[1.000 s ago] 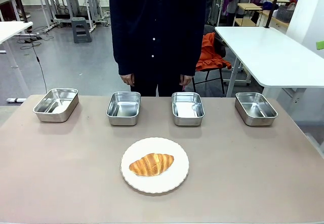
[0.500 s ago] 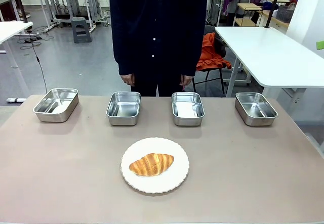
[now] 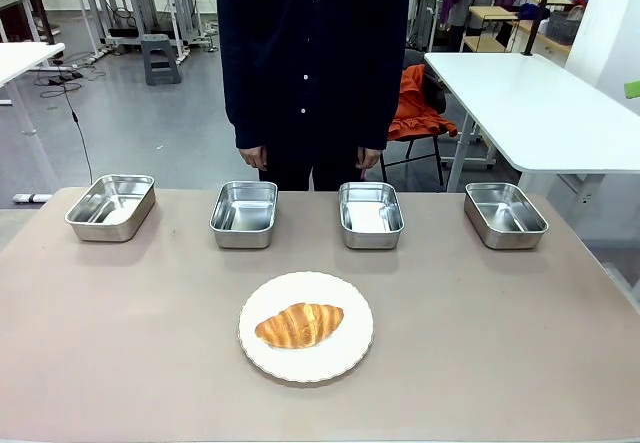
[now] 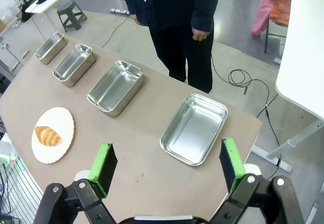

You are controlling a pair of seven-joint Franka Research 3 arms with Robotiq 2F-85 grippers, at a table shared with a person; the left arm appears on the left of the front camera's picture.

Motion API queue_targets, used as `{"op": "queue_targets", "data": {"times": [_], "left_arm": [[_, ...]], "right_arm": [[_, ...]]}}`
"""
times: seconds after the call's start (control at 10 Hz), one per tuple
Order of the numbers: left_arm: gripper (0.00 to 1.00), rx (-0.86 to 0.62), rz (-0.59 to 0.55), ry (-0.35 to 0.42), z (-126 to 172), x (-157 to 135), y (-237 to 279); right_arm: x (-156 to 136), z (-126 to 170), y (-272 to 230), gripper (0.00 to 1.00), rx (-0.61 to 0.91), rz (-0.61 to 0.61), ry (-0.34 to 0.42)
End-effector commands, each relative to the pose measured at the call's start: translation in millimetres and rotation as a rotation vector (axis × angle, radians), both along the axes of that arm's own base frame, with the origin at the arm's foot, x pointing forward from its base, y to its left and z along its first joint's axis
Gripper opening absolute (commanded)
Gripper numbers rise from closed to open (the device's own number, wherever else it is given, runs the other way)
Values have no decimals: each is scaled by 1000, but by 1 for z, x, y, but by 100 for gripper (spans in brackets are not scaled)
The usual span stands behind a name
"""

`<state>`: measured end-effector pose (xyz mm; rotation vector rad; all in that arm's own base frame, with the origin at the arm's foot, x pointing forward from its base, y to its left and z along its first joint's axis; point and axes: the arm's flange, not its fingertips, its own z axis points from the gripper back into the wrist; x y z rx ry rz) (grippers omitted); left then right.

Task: Place the bread in the container.
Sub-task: Place the Butter Roll into the Airtight Container indicated by the human.

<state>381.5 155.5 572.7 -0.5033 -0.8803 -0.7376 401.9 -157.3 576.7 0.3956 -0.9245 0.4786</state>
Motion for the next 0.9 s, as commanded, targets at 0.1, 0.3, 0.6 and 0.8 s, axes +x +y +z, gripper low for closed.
{"op": "queue_targets", "data": {"times": [0.1, 0.3, 0.6, 0.8], "left_arm": [[100, -6, 0, -6, 1, -1, 0], [100, -6, 0, -6, 1, -1, 0], [100, -6, 0, -6, 1, -1, 0], [100, -6, 0, -6, 1, -1, 0]], "right_arm": [[2, 0, -1, 100, 9, 7, -16], [2, 0, -1, 100, 9, 7, -16], [2, 0, -1, 100, 9, 7, -16], [2, 0, -1, 100, 9, 7, -16]]}}
